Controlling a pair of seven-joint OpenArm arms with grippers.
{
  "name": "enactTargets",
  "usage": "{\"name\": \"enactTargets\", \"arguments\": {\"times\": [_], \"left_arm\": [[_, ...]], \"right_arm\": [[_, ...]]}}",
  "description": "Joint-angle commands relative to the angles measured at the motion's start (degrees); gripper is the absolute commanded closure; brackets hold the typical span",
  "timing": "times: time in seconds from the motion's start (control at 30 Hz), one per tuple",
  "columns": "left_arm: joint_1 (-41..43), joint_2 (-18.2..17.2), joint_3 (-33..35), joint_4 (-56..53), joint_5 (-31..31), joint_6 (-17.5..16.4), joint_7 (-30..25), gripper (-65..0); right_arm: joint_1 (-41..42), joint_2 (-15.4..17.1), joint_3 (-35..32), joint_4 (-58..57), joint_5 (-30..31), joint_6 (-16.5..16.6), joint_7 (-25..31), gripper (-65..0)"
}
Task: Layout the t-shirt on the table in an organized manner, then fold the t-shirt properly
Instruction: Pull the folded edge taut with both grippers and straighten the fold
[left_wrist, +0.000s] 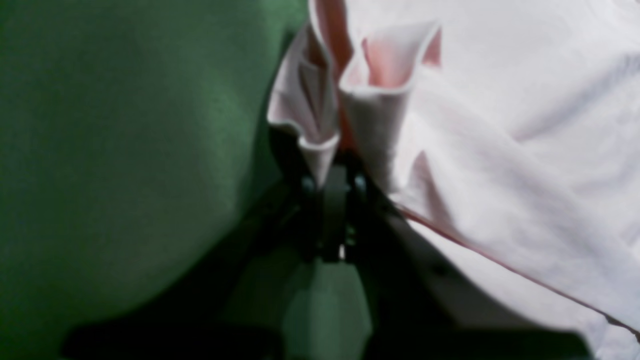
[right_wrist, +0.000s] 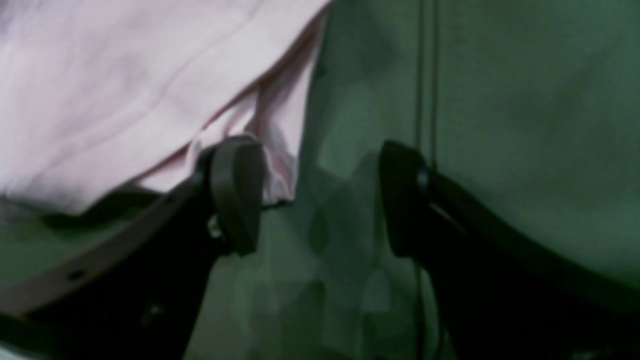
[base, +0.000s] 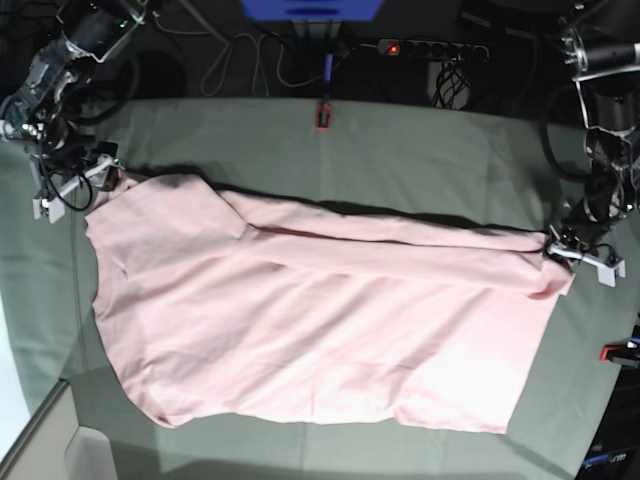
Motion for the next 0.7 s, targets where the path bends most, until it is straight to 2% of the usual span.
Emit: {"name": "enactTargets", "arguments": {"times": [0.0,0.13,0.27,0.67], "left_arm": [[-1.1,-1.2,-0.4,0.9,-0.3,0.0,-1.2,0.0],[-1.1,-1.2,-0.4,0.9,-0.5,0.1,-1.2,0.0],[-1.1,-1.2,-0.4,0.9,-0.5,0.1,-1.2,0.0],[-1.2,-1.2,-0.4,0.9,-0.6,0.2,-1.3,0.0]], "right_arm": [[0.1,0.5,0.1,2.6,0.6,0.0,0.5,-37.3],[-1.1,0.3,-0.1,8.1,0.8,0.0,0.3,-37.3],[-1.2,-0.5,-0.2,8.1,0.6,0.0,0.4,-37.3],[-0.8,-0.8,-0.6,-2.0,0.6,0.0,0.4,-37.2]]}}
